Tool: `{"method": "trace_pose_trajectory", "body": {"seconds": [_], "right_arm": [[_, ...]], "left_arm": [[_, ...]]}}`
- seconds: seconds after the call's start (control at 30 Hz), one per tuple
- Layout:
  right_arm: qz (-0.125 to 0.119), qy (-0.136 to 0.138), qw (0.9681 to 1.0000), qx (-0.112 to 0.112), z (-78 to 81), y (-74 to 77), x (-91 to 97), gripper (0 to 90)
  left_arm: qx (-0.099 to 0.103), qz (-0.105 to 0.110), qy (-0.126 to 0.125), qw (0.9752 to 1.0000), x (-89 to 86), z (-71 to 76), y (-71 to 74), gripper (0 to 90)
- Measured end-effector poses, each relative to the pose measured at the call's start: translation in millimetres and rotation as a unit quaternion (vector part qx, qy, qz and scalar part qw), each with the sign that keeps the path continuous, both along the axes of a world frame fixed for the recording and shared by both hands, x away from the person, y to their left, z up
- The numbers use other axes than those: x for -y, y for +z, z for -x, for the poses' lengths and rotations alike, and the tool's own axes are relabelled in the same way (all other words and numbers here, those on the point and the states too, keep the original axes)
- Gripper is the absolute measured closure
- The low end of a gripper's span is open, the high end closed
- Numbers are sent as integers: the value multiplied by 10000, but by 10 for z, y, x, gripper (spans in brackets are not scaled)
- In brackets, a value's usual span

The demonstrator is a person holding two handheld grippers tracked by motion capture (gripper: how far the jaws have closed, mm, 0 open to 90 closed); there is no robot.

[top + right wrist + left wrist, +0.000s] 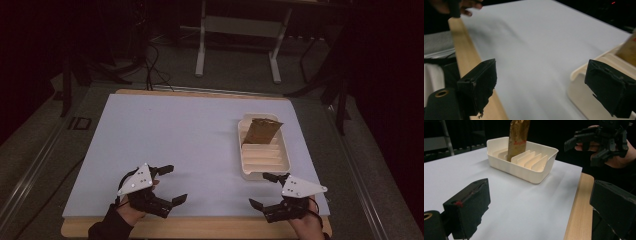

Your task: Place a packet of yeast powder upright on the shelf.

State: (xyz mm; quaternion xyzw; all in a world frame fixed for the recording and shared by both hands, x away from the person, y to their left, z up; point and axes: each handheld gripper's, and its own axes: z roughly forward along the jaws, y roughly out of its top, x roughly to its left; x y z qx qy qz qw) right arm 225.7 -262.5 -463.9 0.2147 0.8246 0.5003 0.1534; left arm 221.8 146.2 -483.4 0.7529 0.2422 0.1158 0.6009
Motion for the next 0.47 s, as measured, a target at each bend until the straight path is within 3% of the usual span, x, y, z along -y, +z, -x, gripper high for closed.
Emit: {"method": "trace_pose_trajectory", "body": {"seconds": [0.3,0.47], "right_arm": [[-95,-213,9997,85,-23,4,65,105],[-99,-178,9998,47,-30,3,72,105]], "left_arm": [[-19,-2,34,10000,-15,-7,-8,39],[-18,21,45,10000,-19,-5,-6,40]]}}
